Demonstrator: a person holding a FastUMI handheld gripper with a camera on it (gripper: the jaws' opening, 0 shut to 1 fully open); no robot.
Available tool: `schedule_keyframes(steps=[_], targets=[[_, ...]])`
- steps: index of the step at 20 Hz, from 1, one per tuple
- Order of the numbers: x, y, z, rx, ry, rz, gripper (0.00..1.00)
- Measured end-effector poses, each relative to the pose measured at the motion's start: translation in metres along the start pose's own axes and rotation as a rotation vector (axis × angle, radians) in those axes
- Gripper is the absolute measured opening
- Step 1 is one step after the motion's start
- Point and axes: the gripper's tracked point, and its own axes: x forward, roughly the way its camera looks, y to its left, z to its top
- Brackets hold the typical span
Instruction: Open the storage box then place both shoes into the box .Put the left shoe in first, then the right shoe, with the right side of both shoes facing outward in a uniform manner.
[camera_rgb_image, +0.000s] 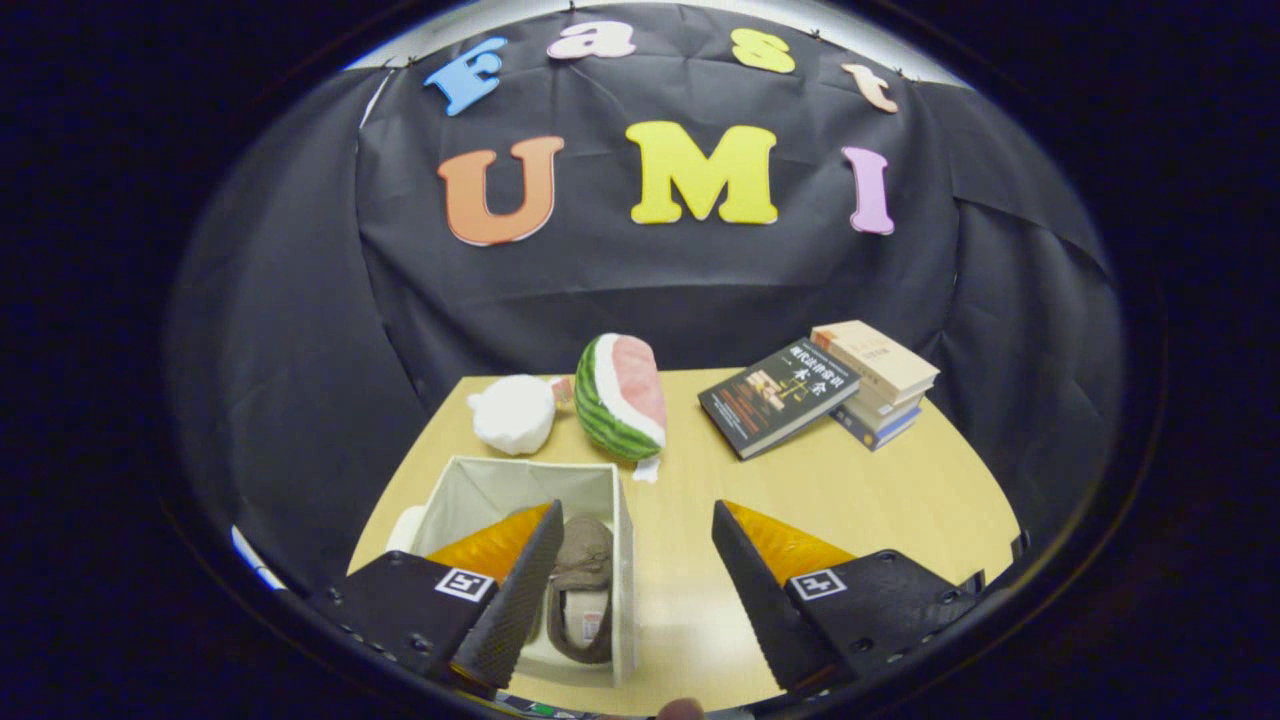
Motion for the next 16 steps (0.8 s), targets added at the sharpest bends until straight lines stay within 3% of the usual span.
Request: schedule_keyframes(steps=[5, 16], targets=[[-0.038, -0.055, 0.045, -0.01, -0.13, 0.045, 0.94], [-0.114, -0.172, 0.101, 0.044, -0.335, 0.013, 0.96]])
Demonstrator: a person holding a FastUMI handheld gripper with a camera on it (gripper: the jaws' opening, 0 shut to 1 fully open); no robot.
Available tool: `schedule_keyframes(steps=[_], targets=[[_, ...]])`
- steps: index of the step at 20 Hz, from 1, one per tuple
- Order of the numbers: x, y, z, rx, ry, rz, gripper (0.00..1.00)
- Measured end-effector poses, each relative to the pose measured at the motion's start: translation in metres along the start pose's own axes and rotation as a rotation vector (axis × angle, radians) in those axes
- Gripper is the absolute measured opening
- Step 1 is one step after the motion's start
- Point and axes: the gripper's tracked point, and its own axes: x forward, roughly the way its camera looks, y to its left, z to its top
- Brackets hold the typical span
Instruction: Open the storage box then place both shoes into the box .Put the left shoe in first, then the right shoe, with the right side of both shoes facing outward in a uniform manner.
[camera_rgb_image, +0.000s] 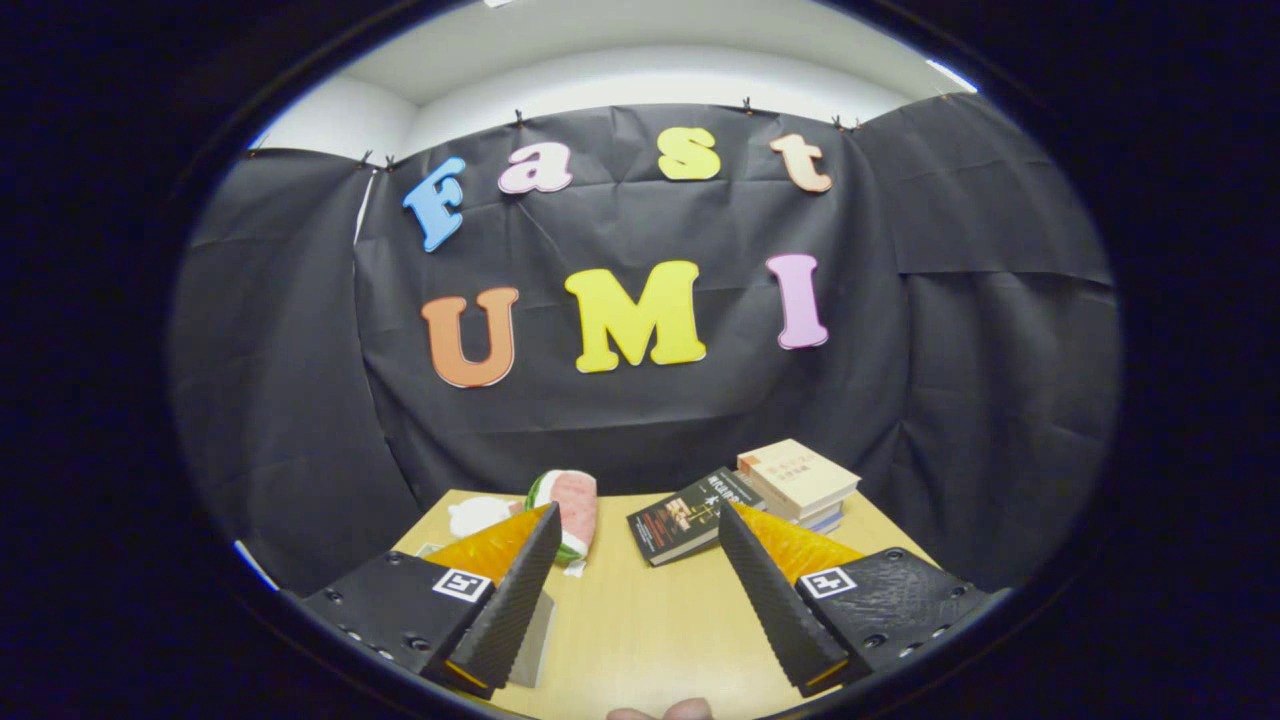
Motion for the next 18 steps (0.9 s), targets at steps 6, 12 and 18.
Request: schedule_keyframes(steps=[6, 12, 18], targets=[[-0.026, -0.012, 0.002, 0.001, -0.029, 0.032, 0.96], [-0.037, -0.002, 0.001, -0.029, -0.052, 0.057, 0.96], [-0.04, 0.006, -0.004, -0.015, -0.041, 0.068, 0.96]])
